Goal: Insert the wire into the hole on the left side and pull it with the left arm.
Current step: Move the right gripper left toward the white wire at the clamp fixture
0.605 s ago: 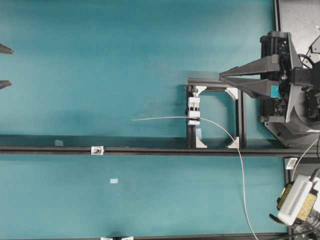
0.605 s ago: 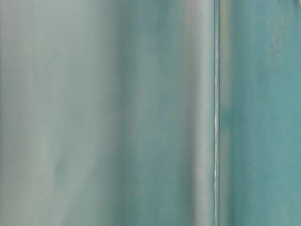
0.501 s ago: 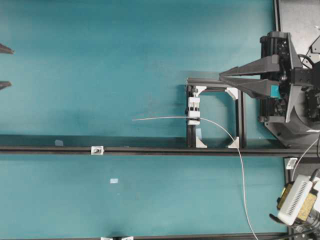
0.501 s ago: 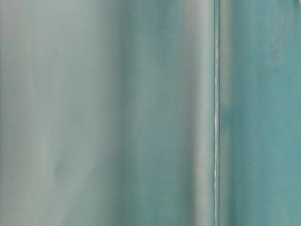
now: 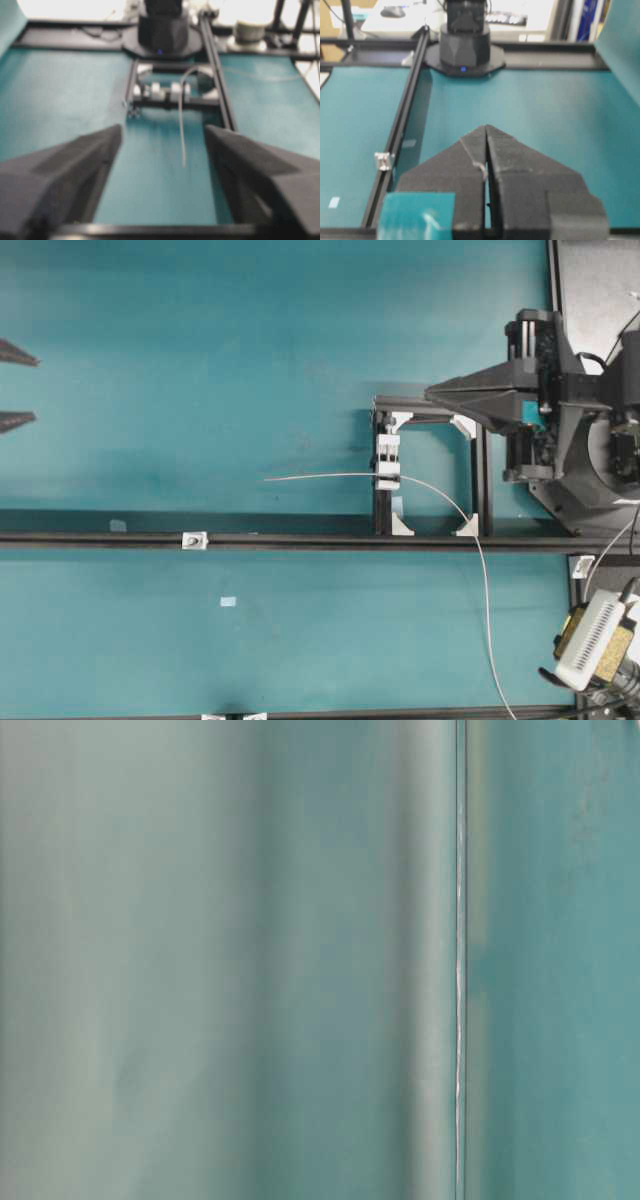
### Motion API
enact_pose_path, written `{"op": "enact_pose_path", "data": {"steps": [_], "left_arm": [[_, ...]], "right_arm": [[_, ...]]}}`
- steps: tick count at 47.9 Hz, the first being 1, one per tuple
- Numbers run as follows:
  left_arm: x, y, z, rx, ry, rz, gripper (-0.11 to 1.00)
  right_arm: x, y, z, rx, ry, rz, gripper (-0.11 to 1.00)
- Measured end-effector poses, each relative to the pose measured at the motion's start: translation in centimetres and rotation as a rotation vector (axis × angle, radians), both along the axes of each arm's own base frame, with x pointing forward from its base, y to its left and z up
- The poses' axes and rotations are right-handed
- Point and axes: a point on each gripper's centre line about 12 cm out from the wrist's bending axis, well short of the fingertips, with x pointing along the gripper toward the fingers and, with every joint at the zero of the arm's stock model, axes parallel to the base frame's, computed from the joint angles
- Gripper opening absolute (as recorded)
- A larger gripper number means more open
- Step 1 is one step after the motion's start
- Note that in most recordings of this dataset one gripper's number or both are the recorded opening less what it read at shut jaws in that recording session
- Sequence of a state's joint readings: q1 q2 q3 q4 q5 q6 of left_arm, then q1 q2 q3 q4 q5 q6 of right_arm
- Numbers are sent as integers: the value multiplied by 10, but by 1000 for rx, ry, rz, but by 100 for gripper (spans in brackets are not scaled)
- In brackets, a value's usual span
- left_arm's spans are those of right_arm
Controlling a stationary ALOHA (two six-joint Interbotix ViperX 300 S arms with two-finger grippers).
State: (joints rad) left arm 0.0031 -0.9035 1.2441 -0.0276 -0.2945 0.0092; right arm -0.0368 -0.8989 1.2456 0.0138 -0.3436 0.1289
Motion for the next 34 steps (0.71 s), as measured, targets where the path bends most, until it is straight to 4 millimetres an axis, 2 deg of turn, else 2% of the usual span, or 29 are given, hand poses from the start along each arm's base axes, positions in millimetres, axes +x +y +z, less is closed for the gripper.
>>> {"op": "enact_pose_path", "data": {"steps": [4,11,23,34], "left_arm": [[4,0,-6,2,23,0,47],[11,0,-13,2,46,1,52],[20,0,-28,2,104,2,63],[27,0,-44,2,163,2,63]], "right_arm": [[3,0,-4,8,20,-2,19],[7,-1,-11,13,52,-2,59],[13,-1,-20,34,63,-3,59],[24,-1,-42,73,152,-8,59]]}}
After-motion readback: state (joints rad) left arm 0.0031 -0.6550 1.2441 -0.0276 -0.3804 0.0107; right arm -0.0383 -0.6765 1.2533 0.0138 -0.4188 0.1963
